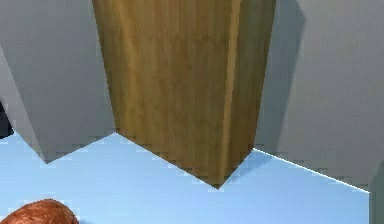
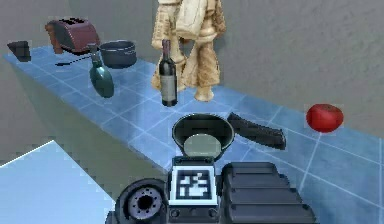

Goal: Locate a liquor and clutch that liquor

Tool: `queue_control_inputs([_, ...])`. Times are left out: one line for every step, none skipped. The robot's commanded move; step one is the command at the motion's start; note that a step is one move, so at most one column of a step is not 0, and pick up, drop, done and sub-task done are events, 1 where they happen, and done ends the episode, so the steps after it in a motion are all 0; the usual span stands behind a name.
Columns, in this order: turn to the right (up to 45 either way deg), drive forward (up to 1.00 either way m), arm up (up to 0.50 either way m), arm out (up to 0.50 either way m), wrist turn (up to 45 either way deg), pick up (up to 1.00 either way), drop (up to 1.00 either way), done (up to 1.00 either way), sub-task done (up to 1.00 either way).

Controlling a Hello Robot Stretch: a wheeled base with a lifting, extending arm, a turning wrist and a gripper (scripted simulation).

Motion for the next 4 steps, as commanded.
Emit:
queue_control_inputs([0.0, 0.00, 0.00, 0.50, 0.0, 0.00, 0.00, 0.00, 0.00])
queue_control_inputs([0.0, 0.00, 0.00, 0.00, 45.0, 0.00, 0.00, 0.00, 0.00])
queue_control_inputs([0.0, 0.00, 0.00, 0.00, 45.0, 0.00, 0.00, 0.00, 0.00])
queue_control_inputs([0.0, 0.00, 0.00, 0.00, 45.0, 0.00, 0.00, 0.00, 0.00])
